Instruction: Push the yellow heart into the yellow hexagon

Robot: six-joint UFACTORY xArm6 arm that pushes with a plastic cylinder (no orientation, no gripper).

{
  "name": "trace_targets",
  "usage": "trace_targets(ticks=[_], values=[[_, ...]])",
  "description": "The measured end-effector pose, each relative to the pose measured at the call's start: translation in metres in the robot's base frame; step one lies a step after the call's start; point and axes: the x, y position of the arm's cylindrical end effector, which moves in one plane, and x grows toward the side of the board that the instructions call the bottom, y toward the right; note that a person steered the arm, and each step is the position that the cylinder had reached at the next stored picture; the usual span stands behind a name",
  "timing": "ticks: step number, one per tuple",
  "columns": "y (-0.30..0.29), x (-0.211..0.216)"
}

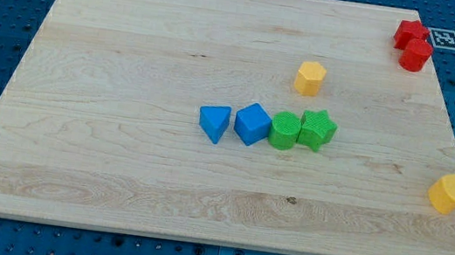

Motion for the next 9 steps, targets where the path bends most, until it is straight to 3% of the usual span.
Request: trace_targets(ticks=[1, 3, 9], values=[[0.011, 0.020], [-0.057, 0.045], [-0.073, -0.060]])
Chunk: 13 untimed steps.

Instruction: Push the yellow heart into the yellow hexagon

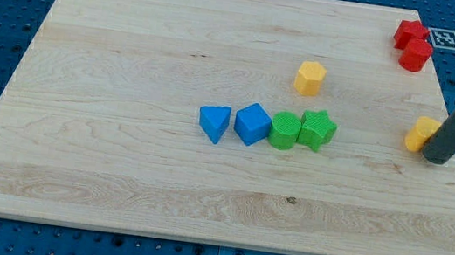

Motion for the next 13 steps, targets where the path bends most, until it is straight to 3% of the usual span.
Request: trace_targets(ticks=[3, 7, 13], values=[[-0.012, -0.051], [0.019, -0.066], [-0.067, -0.098]])
